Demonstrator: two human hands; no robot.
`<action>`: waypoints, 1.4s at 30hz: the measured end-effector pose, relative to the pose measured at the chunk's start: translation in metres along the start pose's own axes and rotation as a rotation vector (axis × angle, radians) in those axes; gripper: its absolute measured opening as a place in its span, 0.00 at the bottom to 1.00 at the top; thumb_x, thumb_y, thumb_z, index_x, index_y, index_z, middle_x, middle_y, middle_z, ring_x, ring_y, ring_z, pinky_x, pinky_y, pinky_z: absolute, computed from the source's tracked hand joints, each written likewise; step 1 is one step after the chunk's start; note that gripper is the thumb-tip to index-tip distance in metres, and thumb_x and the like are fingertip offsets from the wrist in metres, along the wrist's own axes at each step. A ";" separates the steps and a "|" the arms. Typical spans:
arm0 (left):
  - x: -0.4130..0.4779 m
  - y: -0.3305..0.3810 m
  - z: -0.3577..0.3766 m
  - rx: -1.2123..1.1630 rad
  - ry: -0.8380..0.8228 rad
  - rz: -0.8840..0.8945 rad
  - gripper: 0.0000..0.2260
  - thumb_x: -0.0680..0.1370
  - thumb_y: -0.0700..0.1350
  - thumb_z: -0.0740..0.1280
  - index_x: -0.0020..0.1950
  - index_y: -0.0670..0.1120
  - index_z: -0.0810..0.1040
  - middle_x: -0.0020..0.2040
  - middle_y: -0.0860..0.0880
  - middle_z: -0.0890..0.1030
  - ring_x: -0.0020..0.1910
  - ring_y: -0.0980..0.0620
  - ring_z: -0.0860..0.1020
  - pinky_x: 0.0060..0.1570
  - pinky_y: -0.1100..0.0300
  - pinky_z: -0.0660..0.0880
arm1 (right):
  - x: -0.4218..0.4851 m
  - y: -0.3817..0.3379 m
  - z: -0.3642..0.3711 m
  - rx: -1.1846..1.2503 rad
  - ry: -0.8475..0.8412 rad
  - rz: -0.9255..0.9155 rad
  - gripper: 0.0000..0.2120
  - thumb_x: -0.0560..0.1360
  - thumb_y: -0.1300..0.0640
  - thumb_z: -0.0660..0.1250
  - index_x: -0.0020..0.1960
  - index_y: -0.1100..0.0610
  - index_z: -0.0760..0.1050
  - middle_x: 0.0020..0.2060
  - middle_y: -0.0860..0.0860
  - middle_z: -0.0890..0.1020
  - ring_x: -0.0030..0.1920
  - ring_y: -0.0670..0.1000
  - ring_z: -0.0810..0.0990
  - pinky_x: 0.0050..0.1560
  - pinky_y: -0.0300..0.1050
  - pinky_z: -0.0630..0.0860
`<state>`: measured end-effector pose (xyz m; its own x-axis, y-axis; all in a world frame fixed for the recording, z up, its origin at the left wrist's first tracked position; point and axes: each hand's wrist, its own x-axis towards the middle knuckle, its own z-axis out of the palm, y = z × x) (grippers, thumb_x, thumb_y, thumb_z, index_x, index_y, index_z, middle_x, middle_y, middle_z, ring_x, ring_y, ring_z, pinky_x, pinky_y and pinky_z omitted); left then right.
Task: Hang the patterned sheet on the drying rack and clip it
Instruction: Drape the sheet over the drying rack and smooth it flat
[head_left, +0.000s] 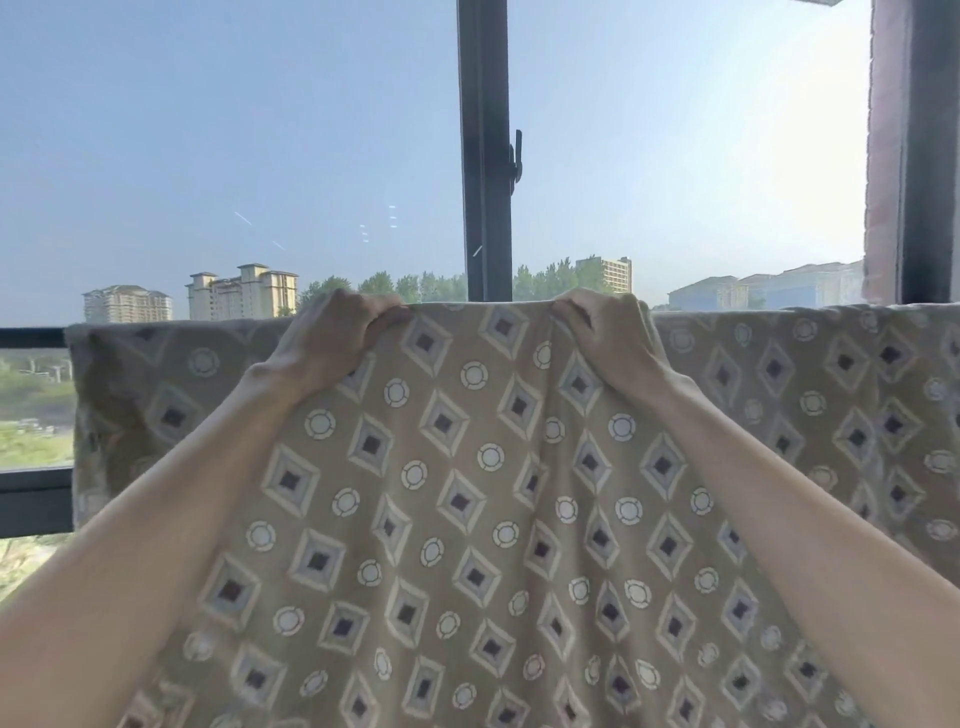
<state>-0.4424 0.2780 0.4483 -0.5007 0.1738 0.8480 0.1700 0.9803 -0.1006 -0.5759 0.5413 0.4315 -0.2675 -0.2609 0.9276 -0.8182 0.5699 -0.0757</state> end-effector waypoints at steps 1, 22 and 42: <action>0.005 -0.001 -0.001 0.010 -0.004 0.007 0.20 0.78 0.58 0.54 0.54 0.47 0.80 0.40 0.45 0.84 0.35 0.48 0.80 0.40 0.60 0.72 | 0.003 0.000 -0.001 -0.027 0.004 -0.004 0.15 0.80 0.47 0.58 0.51 0.54 0.79 0.31 0.48 0.80 0.31 0.50 0.78 0.36 0.44 0.72; 0.092 -0.045 0.039 0.194 -0.204 0.088 0.11 0.75 0.57 0.64 0.41 0.52 0.81 0.39 0.52 0.72 0.42 0.51 0.72 0.40 0.57 0.67 | 0.057 0.027 0.021 0.119 -0.248 0.086 0.13 0.82 0.51 0.49 0.44 0.55 0.67 0.36 0.54 0.77 0.34 0.53 0.74 0.38 0.52 0.73; 0.032 0.002 0.032 0.095 -0.241 0.029 0.30 0.66 0.76 0.44 0.50 0.61 0.75 0.25 0.57 0.72 0.22 0.65 0.70 0.25 0.69 0.62 | 0.059 0.032 0.025 0.049 -0.129 0.113 0.02 0.77 0.54 0.65 0.47 0.52 0.75 0.40 0.50 0.80 0.41 0.52 0.78 0.42 0.46 0.75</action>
<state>-0.4855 0.2888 0.4589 -0.6862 0.2086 0.6968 0.1130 0.9769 -0.1812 -0.6308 0.5246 0.4751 -0.4194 -0.2971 0.8578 -0.8023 0.5634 -0.1971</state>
